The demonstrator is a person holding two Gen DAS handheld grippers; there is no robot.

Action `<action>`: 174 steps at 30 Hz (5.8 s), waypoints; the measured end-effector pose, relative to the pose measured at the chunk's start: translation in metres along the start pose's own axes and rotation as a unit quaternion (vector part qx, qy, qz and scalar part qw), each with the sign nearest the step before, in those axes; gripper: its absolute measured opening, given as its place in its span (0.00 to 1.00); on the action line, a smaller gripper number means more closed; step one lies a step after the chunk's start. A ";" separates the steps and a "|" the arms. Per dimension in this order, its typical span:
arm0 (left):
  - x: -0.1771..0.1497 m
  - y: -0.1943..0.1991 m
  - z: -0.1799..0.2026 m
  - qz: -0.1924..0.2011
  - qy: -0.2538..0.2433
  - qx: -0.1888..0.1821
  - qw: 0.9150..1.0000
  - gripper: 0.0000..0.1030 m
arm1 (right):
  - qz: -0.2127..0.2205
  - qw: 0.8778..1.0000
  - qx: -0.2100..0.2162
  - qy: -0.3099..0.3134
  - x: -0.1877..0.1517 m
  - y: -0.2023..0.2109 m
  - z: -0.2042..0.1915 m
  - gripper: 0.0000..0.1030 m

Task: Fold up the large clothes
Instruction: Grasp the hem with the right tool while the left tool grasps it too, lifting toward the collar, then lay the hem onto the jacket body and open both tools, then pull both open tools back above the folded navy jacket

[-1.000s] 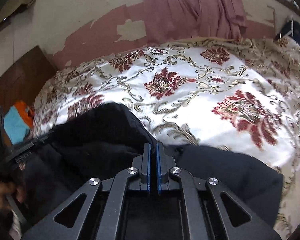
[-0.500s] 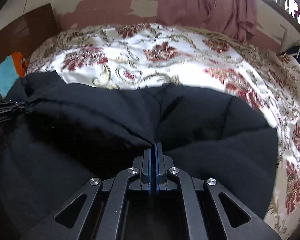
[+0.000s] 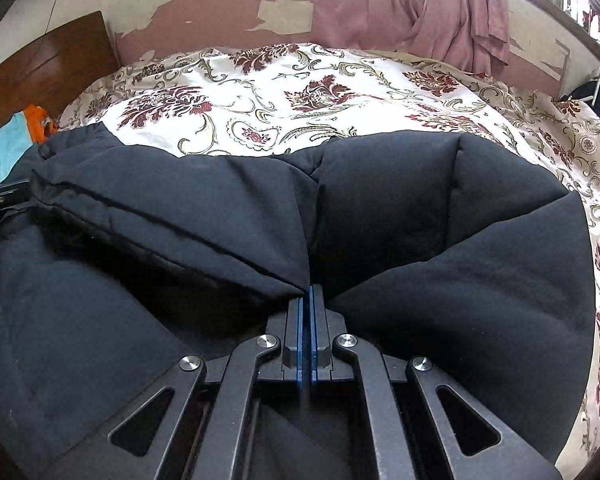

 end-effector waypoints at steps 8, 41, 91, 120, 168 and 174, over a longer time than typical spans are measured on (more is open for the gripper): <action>0.032 0.003 0.039 0.035 -0.034 -0.018 0.999 0.08 | 0.005 1.000 -0.002 0.000 0.000 0.002 -0.001 0.02; 0.007 -0.124 0.038 -0.181 -0.074 -0.007 0.981 0.04 | -0.163 0.981 0.080 -0.064 0.022 -0.070 -0.042 0.00; 0.019 0.197 0.086 0.143 0.041 0.097 0.984 0.98 | 0.151 0.984 0.032 -0.092 -0.003 0.265 -0.051 0.96; -0.127 0.325 0.146 0.185 0.015 0.146 0.972 0.98 | 0.238 0.970 0.004 -0.049 -0.159 0.407 -0.074 0.96; -0.264 0.369 0.168 0.183 -0.004 0.175 0.967 0.98 | 0.250 0.967 -0.009 -0.046 -0.303 0.440 -0.087 0.97; -0.274 0.363 0.176 0.177 -0.018 0.181 0.967 0.98 | 0.239 0.970 -0.007 -0.045 -0.312 0.432 -0.088 0.97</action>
Point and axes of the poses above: each gripper's, at about its wrist camera, not at the fingertips, and y roughly against the way its jaws point, z to its right, x to its top, the point moved 4 cm from there along -y, roughly the way its jaws point, and after that the axes turned 6 degrees about -y, right-handed, at the moved point
